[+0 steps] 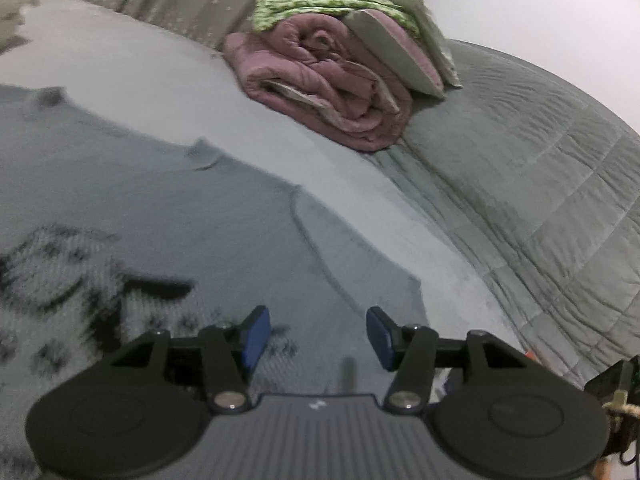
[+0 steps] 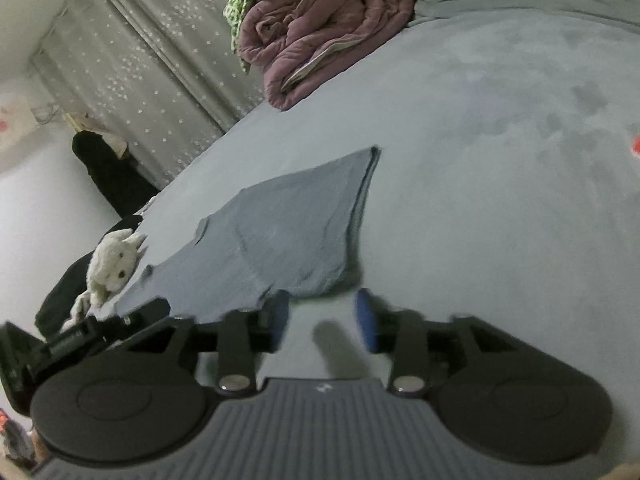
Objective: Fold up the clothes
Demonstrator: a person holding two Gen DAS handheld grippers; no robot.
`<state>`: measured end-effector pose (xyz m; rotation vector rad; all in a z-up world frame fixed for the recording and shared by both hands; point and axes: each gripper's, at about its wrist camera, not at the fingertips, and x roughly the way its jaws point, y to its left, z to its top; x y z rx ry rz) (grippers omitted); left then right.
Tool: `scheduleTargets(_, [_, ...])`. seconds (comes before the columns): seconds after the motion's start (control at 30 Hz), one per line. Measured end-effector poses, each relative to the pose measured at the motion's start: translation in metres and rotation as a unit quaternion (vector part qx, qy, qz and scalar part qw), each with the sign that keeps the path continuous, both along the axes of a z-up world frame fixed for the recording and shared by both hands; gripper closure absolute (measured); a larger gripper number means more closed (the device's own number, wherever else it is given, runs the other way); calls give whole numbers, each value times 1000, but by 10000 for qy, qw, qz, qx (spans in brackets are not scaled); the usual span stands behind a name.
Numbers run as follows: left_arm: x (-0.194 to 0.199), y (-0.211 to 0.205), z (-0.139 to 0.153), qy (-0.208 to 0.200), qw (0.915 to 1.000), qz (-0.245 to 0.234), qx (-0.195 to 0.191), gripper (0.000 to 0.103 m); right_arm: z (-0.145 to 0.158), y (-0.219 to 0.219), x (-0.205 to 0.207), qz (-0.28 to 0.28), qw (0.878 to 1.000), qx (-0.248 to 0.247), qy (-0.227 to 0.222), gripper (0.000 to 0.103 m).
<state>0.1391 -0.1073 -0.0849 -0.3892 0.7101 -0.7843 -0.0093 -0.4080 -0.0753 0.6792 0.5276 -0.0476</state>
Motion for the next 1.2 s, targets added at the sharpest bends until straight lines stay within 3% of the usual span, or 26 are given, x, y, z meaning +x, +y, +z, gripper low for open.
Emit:
scheduleTargets(0.23, [-56,47,3,-193,9990,11,408,48,13,16,-27,-138,9976,418,528,50])
scheduleTargets(0.47, [-96,81,11,-298,9969,18,733,48,10,26,-53,-666,9897,1083,657,51])
scheduleTargets(0.83, [-147,122,10,-473,9927,-58,1107,48,12,62,-82,-682,9910,752,874,50])
scheduleTargets(1.2, [-186,164,17,-656,9845,-480,1552,46,7,75,-109,-767,9858,1233,844,51])
